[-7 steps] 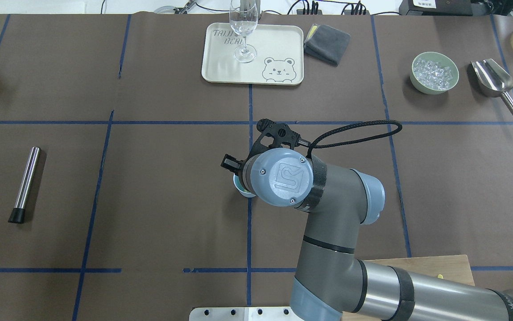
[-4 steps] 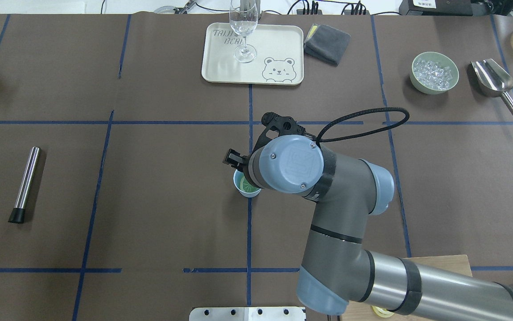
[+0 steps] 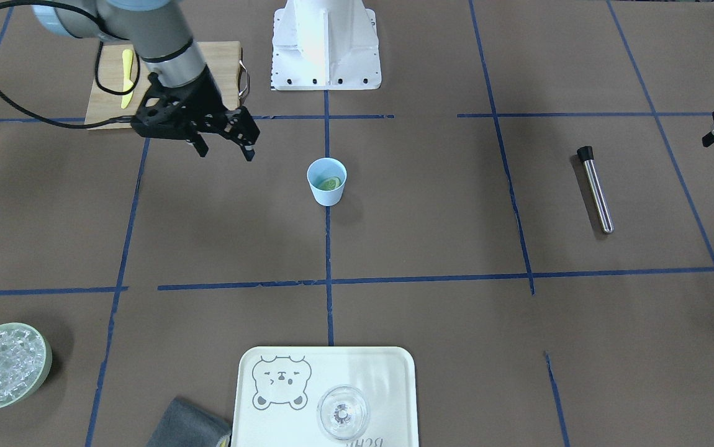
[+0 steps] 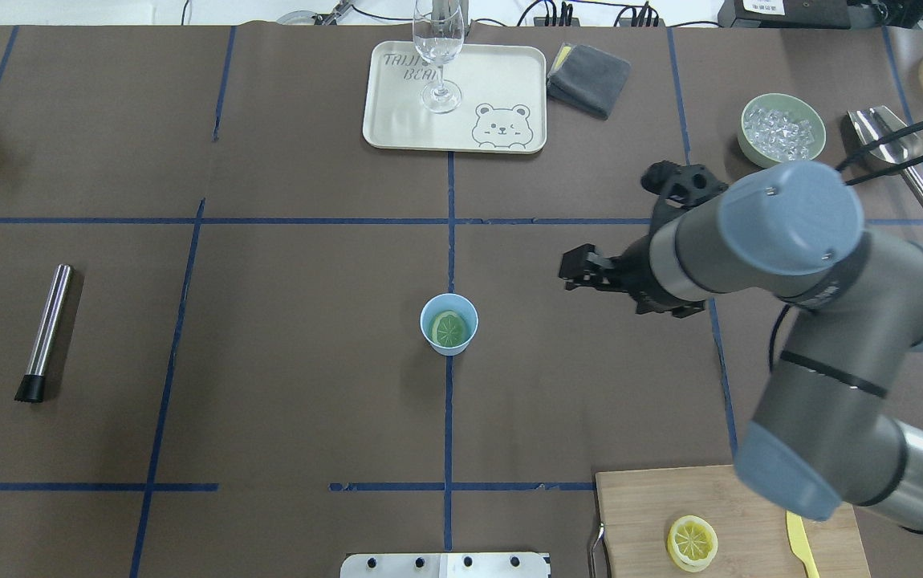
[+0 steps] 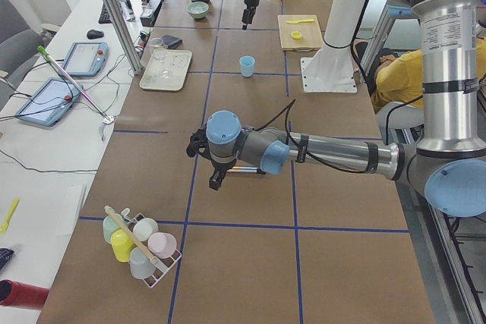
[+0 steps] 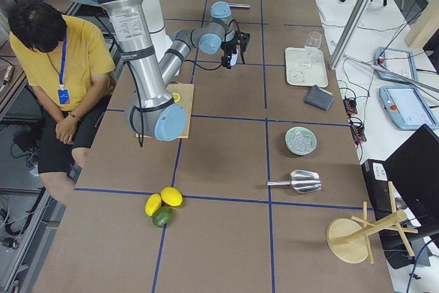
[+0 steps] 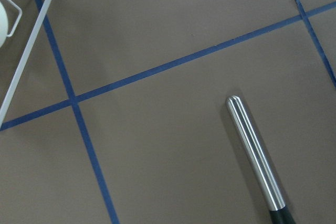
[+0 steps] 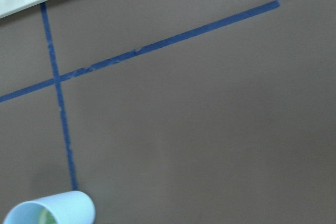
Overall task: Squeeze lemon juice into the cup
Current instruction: 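Raise the right gripper away while the left gripper grasps the metal muddler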
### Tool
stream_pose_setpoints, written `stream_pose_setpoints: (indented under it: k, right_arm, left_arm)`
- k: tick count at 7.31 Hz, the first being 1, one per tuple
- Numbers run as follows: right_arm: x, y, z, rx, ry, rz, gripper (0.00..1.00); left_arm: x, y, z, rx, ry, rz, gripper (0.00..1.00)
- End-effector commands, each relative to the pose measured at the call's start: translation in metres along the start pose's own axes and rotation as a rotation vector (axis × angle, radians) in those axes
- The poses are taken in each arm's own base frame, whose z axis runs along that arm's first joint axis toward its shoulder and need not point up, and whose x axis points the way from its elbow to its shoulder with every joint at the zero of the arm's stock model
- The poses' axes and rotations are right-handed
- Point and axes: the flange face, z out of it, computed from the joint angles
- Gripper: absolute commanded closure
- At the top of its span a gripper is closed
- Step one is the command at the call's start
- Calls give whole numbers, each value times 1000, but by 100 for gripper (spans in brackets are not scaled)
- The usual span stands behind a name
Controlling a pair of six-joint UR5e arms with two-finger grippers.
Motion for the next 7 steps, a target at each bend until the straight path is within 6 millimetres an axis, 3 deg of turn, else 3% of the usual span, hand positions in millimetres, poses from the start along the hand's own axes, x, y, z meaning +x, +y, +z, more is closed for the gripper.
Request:
stream_pose_setpoints:
  k: [1,3,5,6,7]
  right_arm:
    - [108,-29,-41,-27,70,-110,0]
    - [163,-48,-53,-41,113,-171,0]
    - [176,-52,-53,-48,110,-177,0]
    - [176,-53,-51,-50,112,-177,0]
    - [176,-53,-51,-50,112,-177,0]
  left_arm:
    - [41,-15,46,9,-15,-99,0]
    - [80,-28,112,-4,-112,-138,2]
    - [66,-52,147,-42,-132,-195,9]
    - [76,-51,176,-82,-135,-243,11]
    - [83,-57,184,-92,-129,-248,13]
